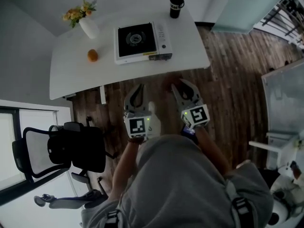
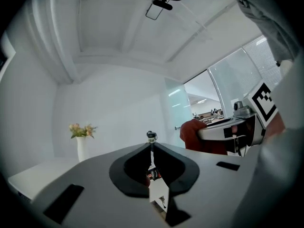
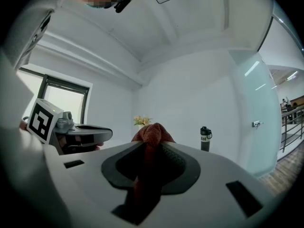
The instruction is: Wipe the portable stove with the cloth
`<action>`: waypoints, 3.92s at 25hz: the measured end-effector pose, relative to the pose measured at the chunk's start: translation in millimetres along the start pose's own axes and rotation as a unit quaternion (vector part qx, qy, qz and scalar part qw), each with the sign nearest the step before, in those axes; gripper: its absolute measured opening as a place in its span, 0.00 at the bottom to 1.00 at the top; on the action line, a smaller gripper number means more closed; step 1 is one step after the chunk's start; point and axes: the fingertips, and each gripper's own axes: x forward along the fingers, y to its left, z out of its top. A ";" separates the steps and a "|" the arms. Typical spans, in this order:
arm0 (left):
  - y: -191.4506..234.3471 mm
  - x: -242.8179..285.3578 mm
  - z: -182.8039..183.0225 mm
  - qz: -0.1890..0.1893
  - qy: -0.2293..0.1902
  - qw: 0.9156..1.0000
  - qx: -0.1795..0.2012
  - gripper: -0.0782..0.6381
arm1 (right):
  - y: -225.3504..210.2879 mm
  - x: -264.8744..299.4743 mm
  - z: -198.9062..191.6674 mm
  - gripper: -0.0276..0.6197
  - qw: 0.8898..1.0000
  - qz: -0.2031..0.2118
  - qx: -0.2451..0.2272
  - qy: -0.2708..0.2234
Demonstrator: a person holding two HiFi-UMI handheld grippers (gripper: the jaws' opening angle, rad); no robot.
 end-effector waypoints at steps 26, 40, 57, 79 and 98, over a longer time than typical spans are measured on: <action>153.3 182.2 -39.6 -0.041 0.024 0.999 -0.015 0.17 | -116.0 217.8 -8.5 0.19 0.997 -0.049 -0.022 0.059; 184.4 206.7 -107.1 -0.056 0.094 0.994 0.015 0.19 | -205.6 325.9 -36.5 0.19 0.982 0.028 -0.070 0.172; 175.4 206.9 -148.6 -0.096 0.144 0.985 0.022 0.32 | -236.6 392.2 -120.6 0.19 0.936 0.086 -0.054 0.337; 174.8 209.1 -162.2 -0.106 0.181 0.978 0.027 0.35 | -227.2 383.0 -123.8 0.18 0.934 0.087 -0.078 0.336; 172.7 210.2 -165.9 -0.137 0.208 0.968 0.023 0.34 | -207.4 348.6 -127.1 0.18 0.935 0.112 -0.084 0.325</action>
